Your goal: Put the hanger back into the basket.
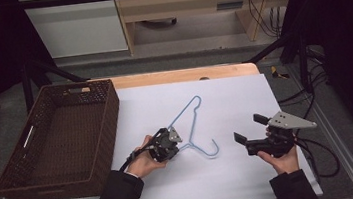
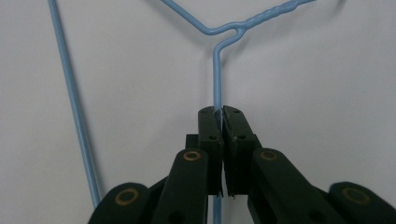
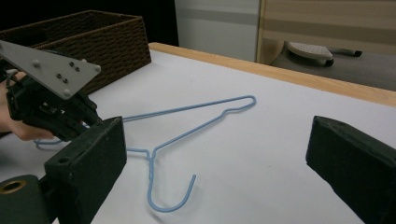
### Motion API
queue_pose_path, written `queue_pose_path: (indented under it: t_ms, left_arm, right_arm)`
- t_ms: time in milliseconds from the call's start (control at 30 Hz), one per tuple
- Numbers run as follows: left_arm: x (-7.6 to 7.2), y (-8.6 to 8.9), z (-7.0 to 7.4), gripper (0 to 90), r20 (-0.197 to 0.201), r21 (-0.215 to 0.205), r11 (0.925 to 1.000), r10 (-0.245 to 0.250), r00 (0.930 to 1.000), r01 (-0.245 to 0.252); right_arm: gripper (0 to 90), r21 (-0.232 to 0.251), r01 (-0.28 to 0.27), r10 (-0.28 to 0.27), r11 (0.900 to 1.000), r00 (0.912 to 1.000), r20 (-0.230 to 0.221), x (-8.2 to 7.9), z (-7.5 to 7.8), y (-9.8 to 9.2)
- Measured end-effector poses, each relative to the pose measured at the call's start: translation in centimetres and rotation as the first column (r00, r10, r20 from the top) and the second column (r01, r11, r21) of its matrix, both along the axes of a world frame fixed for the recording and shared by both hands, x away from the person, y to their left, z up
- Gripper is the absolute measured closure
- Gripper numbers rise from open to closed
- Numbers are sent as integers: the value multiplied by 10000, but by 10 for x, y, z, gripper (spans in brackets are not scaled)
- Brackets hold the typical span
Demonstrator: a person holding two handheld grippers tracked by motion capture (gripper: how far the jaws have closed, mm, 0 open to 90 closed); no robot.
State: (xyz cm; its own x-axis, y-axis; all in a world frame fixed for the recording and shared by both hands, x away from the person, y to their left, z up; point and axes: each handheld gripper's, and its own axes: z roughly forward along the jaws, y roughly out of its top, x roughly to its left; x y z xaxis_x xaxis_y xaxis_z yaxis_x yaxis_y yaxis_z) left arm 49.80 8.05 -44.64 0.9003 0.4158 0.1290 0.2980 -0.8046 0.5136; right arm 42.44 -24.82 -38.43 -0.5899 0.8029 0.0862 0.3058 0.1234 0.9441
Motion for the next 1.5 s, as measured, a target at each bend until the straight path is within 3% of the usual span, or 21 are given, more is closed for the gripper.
queue_pose_path:
  t_ms: [300, 633, 1067, 1500]
  left_arm:
    - [-9, 11, 14, 871, 140, -598, 9976, 348, 9993, -339]
    - [-15, 24, 21, 872, 169, -1232, 9899, 729, 9972, -703]
    - [-16, 31, 22, 872, 115, -1461, 9852, 918, 9957, -891]
    - [-15, 35, 26, 872, 96, -1585, 9827, 981, 9951, -954]
  right_arm:
    - [56, -139, -191, 189, 9997, 9996, -190, 2, -6, 7]
    - [59, -380, -604, 584, 9974, 9969, -523, 5, -16, 19]
    - [71, -595, -1585, 1506, 9856, 9814, -1188, 12, -37, 53]
    - [117, -989, -2152, 1972, 9715, 9663, -1658, 23, -54, 86]
